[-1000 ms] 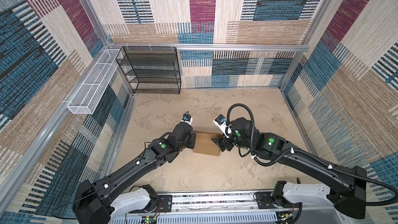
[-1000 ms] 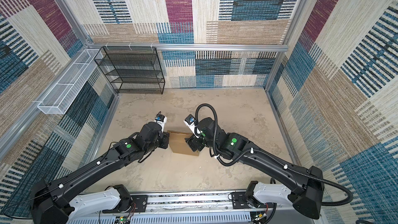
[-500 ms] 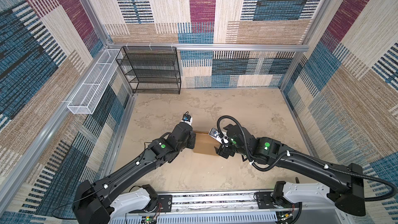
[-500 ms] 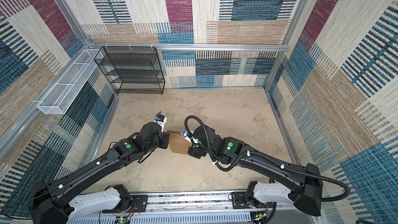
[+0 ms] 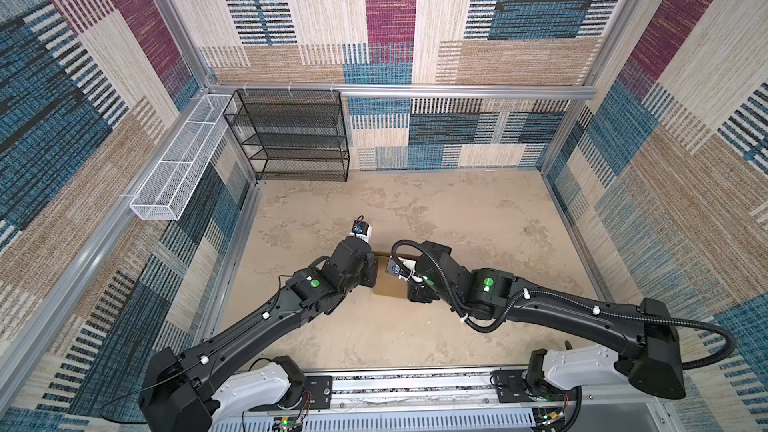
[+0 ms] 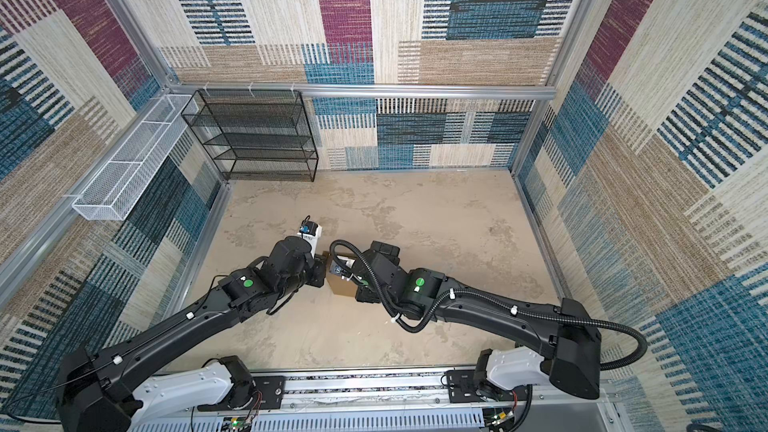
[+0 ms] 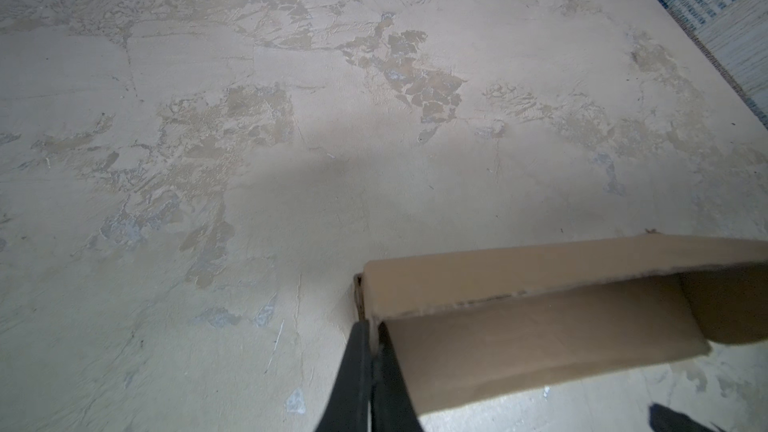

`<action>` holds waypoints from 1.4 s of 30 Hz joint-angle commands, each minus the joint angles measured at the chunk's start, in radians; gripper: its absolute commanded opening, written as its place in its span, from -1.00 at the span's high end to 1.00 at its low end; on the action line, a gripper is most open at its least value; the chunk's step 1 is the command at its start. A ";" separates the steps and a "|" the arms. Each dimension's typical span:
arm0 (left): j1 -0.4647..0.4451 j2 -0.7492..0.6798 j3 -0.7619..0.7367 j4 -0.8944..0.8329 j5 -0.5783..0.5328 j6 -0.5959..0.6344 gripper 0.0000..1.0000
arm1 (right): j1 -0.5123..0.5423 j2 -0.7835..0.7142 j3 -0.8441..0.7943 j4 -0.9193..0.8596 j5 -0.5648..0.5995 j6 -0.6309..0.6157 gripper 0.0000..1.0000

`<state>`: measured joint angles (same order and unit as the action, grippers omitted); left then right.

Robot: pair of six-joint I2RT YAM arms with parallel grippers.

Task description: Fold the paper box

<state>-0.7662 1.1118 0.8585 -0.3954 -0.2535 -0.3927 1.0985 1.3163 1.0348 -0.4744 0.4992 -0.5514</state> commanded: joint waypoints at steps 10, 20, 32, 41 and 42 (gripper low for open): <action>0.001 0.003 -0.009 -0.028 0.035 -0.014 1.00 | 0.011 0.000 -0.069 0.135 0.021 -0.041 -0.90; 0.001 -0.016 -0.025 -0.004 0.044 -0.014 1.00 | 0.017 0.019 -0.100 0.186 0.021 -0.048 -0.79; 0.001 -0.012 -0.029 0.016 0.065 -0.012 1.00 | 0.017 0.017 -0.117 0.215 0.015 -0.044 -0.60; 0.001 -0.013 -0.027 0.015 0.065 -0.011 1.00 | 0.017 0.023 -0.118 0.214 0.001 -0.033 -0.36; 0.001 -0.014 -0.027 0.015 0.065 -0.011 1.00 | 0.017 0.025 -0.119 0.214 0.001 -0.033 -0.35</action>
<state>-0.7658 1.0962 0.8345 -0.3550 -0.2104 -0.3931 1.1133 1.3365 0.9176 -0.2966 0.5148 -0.5987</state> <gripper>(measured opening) 0.065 0.678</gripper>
